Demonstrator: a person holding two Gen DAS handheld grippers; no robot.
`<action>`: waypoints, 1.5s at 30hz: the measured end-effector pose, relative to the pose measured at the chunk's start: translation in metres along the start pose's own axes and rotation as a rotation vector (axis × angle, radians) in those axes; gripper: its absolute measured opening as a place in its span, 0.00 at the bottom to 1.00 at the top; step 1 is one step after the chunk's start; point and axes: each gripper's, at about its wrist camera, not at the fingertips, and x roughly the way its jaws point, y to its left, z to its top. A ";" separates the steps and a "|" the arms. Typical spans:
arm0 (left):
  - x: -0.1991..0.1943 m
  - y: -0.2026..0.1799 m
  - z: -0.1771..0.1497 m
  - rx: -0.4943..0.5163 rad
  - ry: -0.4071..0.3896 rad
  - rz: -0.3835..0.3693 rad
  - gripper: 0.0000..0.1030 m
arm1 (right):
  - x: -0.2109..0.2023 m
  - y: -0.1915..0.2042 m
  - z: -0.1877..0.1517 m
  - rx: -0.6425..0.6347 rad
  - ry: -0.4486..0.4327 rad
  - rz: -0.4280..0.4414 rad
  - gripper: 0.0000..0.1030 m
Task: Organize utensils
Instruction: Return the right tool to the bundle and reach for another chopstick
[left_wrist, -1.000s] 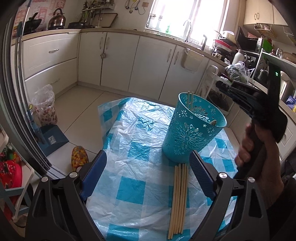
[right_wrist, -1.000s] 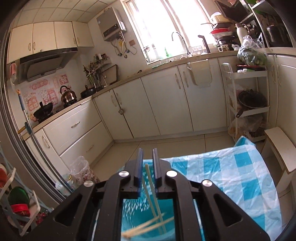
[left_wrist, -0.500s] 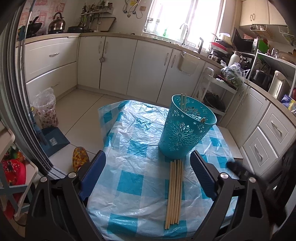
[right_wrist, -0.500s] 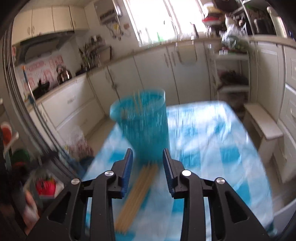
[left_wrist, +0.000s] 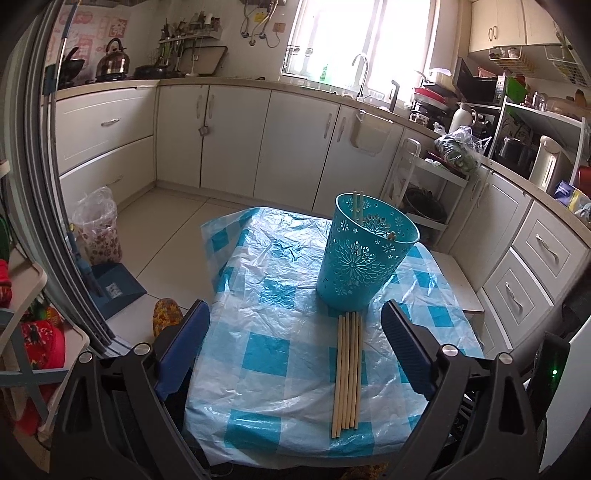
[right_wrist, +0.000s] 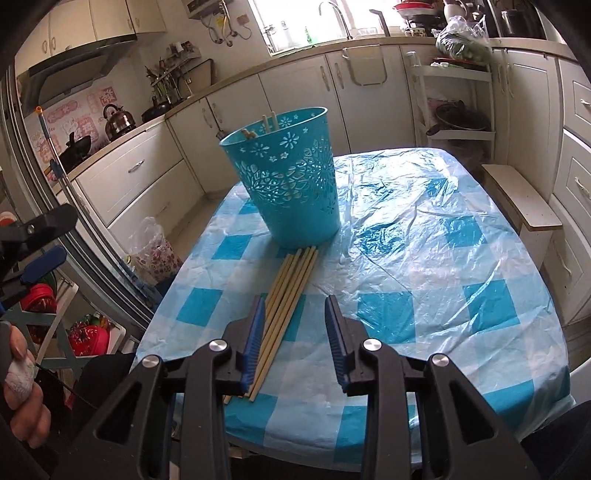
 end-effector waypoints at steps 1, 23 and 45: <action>-0.001 0.000 0.000 0.001 -0.001 0.000 0.88 | 0.002 0.002 -0.001 -0.002 0.003 -0.003 0.32; 0.021 0.025 -0.011 -0.024 0.072 0.052 0.88 | 0.108 0.003 0.020 0.020 0.153 -0.108 0.23; 0.098 -0.011 -0.029 0.109 0.218 0.052 0.88 | 0.106 -0.012 0.014 -0.281 0.229 -0.120 0.10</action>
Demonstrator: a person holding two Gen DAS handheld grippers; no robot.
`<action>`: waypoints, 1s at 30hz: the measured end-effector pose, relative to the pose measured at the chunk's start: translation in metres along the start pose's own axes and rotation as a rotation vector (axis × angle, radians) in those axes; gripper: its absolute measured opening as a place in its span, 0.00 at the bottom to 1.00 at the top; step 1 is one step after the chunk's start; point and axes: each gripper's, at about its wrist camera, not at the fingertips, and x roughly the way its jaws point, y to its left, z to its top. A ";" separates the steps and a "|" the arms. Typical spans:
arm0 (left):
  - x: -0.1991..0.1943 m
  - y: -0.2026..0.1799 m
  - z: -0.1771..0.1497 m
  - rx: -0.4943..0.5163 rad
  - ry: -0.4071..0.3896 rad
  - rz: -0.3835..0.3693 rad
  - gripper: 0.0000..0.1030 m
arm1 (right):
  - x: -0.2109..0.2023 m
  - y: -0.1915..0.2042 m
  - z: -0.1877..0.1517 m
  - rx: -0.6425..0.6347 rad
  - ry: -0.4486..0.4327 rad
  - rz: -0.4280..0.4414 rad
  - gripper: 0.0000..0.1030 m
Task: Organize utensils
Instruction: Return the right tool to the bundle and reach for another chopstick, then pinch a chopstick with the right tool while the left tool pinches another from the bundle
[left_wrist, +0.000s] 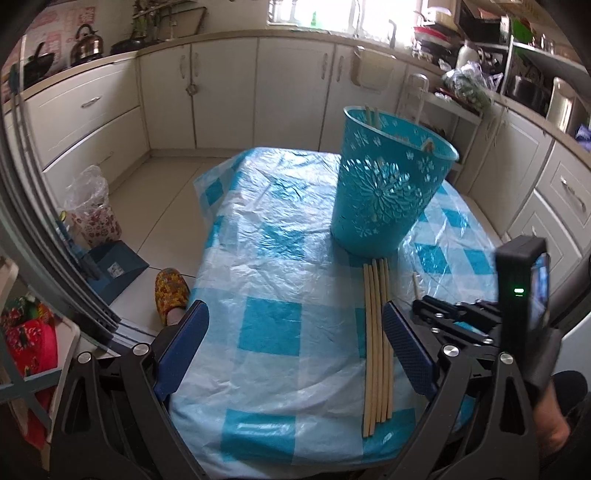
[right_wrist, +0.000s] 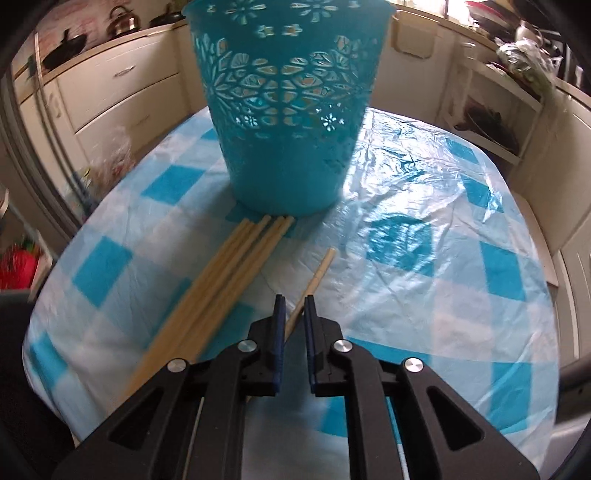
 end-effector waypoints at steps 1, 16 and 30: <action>0.011 -0.007 0.001 0.019 0.014 0.001 0.88 | -0.002 -0.006 -0.002 0.008 -0.001 0.007 0.10; 0.121 -0.051 0.009 0.112 0.182 0.072 0.82 | -0.006 -0.038 -0.013 0.183 -0.013 0.138 0.10; 0.132 -0.071 0.020 0.174 0.204 0.032 0.40 | -0.004 -0.038 -0.008 0.177 -0.014 0.126 0.10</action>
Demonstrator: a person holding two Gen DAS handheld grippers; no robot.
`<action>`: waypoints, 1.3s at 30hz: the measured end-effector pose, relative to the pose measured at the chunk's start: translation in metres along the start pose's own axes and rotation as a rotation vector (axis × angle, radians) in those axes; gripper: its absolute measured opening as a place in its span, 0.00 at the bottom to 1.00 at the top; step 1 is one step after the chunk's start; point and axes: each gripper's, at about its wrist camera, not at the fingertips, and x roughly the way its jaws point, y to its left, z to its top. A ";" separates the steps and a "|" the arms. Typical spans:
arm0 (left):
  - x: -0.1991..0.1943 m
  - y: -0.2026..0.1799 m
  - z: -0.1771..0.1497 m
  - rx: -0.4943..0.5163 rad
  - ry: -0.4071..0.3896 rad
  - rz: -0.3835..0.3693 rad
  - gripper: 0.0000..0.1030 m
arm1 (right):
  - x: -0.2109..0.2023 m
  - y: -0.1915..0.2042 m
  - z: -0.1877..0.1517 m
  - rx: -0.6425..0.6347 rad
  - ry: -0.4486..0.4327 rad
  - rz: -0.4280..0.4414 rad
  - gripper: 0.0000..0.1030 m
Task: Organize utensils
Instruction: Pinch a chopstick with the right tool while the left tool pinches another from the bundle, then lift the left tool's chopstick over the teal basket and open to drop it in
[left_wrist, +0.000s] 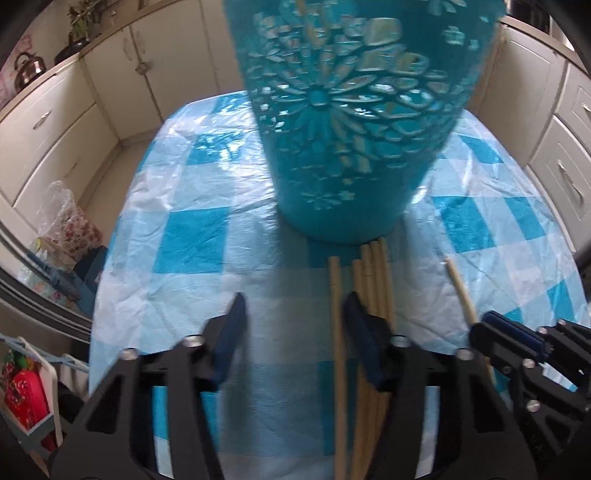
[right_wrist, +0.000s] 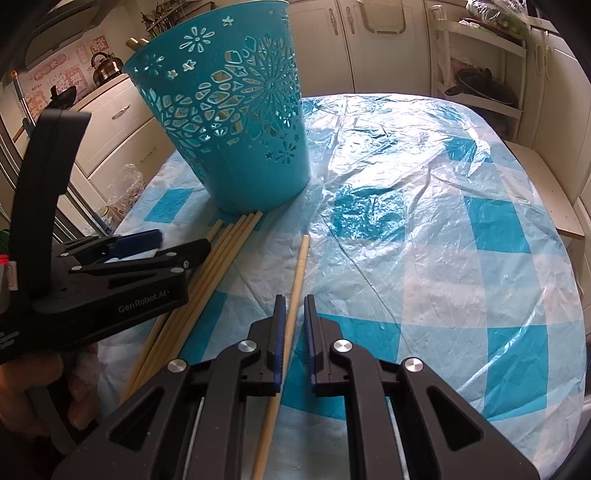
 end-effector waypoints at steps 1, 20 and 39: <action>-0.001 -0.003 0.000 0.011 -0.002 -0.012 0.32 | 0.000 0.001 0.000 -0.004 0.002 -0.004 0.10; -0.117 0.020 -0.012 -0.036 -0.164 -0.164 0.05 | -0.003 0.006 -0.006 -0.006 -0.011 -0.020 0.11; -0.249 0.048 0.095 -0.149 -0.728 -0.229 0.05 | -0.005 0.007 -0.007 -0.021 0.019 -0.024 0.11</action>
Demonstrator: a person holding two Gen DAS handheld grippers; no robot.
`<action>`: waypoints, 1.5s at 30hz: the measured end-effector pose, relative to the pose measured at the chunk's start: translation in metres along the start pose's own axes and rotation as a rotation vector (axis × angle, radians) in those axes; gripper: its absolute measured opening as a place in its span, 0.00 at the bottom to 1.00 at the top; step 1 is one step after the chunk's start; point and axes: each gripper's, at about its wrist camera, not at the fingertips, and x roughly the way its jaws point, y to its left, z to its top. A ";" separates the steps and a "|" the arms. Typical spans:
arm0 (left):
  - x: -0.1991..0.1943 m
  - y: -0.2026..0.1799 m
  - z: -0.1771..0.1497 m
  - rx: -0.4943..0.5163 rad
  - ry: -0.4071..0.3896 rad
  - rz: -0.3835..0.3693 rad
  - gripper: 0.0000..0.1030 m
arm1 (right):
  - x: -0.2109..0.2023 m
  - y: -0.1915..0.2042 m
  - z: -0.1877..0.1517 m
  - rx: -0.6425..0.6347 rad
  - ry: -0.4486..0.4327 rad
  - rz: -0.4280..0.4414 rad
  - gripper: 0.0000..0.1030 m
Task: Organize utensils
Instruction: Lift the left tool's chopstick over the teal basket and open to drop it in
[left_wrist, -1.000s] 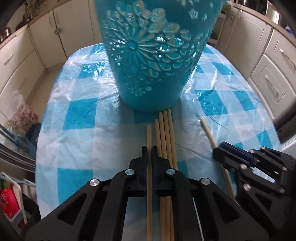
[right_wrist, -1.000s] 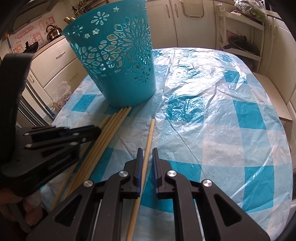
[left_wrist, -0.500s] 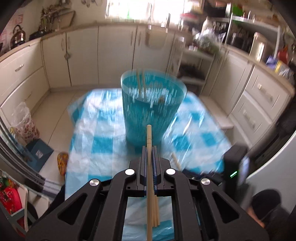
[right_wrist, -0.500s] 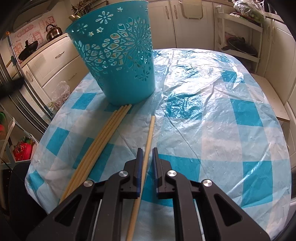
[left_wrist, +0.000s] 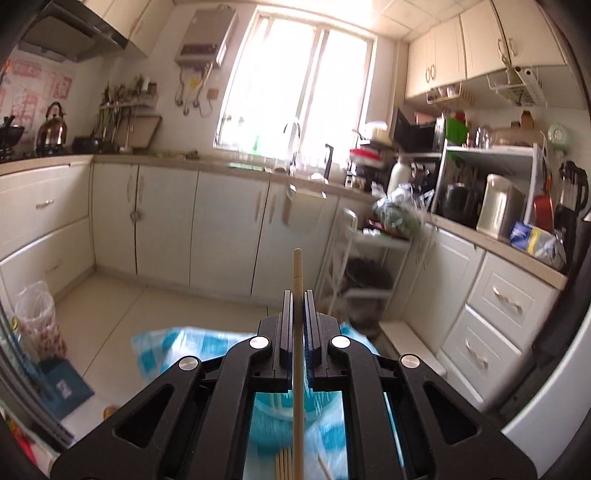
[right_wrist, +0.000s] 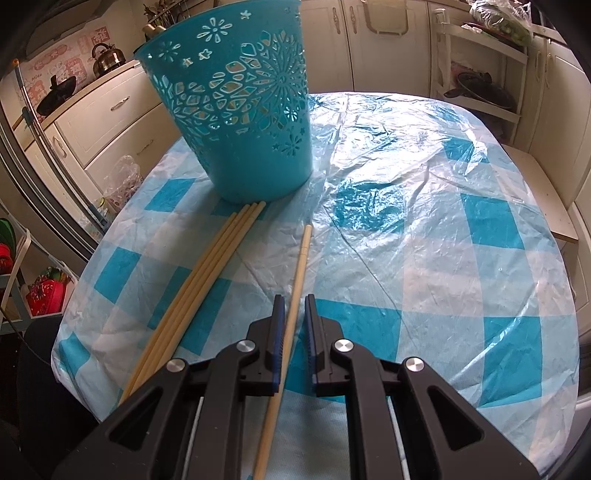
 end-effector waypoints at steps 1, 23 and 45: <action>0.008 0.001 0.002 -0.006 -0.007 0.004 0.05 | 0.000 0.000 0.000 0.001 0.004 0.003 0.11; 0.145 0.040 -0.006 -0.158 -0.087 0.185 0.05 | 0.001 0.003 0.002 -0.033 0.041 0.004 0.11; 0.112 0.032 -0.053 -0.035 0.097 0.172 0.19 | 0.001 -0.001 0.004 -0.018 0.041 -0.011 0.11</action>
